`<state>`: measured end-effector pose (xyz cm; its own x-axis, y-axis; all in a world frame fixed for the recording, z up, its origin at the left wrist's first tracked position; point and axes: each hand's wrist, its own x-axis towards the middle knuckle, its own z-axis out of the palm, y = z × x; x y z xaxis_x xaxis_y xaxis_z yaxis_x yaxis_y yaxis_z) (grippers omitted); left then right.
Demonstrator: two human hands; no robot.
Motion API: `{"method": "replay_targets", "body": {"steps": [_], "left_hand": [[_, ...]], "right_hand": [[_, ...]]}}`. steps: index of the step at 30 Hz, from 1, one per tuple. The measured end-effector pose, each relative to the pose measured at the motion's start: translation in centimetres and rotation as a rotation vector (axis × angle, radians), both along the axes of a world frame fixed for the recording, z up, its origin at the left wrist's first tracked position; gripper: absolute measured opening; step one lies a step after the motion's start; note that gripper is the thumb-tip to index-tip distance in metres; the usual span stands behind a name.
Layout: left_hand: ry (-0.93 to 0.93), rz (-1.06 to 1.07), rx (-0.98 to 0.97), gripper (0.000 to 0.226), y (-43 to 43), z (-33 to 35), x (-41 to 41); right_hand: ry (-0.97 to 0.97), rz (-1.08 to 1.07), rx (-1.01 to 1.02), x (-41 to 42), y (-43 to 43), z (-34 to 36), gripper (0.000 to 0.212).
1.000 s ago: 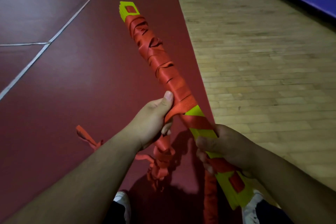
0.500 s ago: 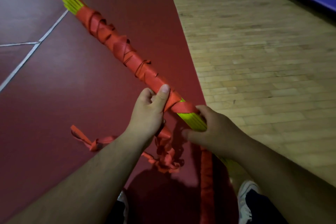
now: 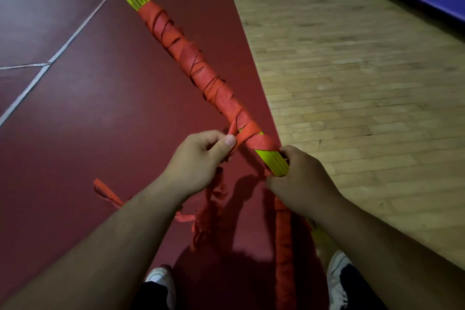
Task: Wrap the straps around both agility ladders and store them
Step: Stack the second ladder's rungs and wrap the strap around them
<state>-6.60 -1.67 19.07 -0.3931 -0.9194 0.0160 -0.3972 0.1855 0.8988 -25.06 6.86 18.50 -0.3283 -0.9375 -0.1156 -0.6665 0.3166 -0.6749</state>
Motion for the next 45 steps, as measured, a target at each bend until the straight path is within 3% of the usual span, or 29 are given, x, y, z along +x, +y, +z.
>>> {"method": "replay_targets", "body": {"steps": [3,6,9,13,19,25,30,37,41,45], "left_hand": [[0.006,-0.018,0.185,0.044,0.4,-0.1,-0.2],[0.063,0.121,0.297,0.043,1.3,-0.5,-1.5],[0.140,0.191,0.280,0.036,1.5,-0.1,-1.6],[0.163,-0.033,0.238,0.036,1.0,1.2,-0.4],[-0.055,-0.052,0.128,0.026,-0.6,0.3,1.6],[-0.335,0.115,0.129,0.025,-0.2,-0.1,0.9],[-0.613,0.167,-0.169,0.014,0.0,-0.6,0.6],[-0.412,0.158,0.060,0.026,0.5,-0.8,-0.1],[-0.244,0.159,0.082,0.023,0.4,-1.1,0.1],[-0.390,0.194,-0.050,0.019,0.2,-0.9,0.0]], "right_hand": [[0.093,0.000,0.014,-0.1,0.2,-0.1,0.031],[0.164,-0.011,0.036,0.1,0.1,-0.1,0.029],[0.081,-0.012,0.082,0.4,-0.2,-0.4,0.024],[-0.078,-0.033,0.099,0.2,-0.7,-0.1,0.016],[-0.193,0.053,0.128,0.2,-0.3,0.6,0.012],[0.046,0.043,0.089,0.4,-0.5,-0.3,0.017],[0.069,0.030,0.139,0.7,-0.5,-0.9,0.015],[0.000,0.004,0.146,0.4,-0.7,-1.1,0.015],[-0.010,-0.004,0.120,-0.2,-0.9,-1.1,0.016],[-0.018,-0.008,0.120,0.1,-0.9,-1.2,0.017]]}}
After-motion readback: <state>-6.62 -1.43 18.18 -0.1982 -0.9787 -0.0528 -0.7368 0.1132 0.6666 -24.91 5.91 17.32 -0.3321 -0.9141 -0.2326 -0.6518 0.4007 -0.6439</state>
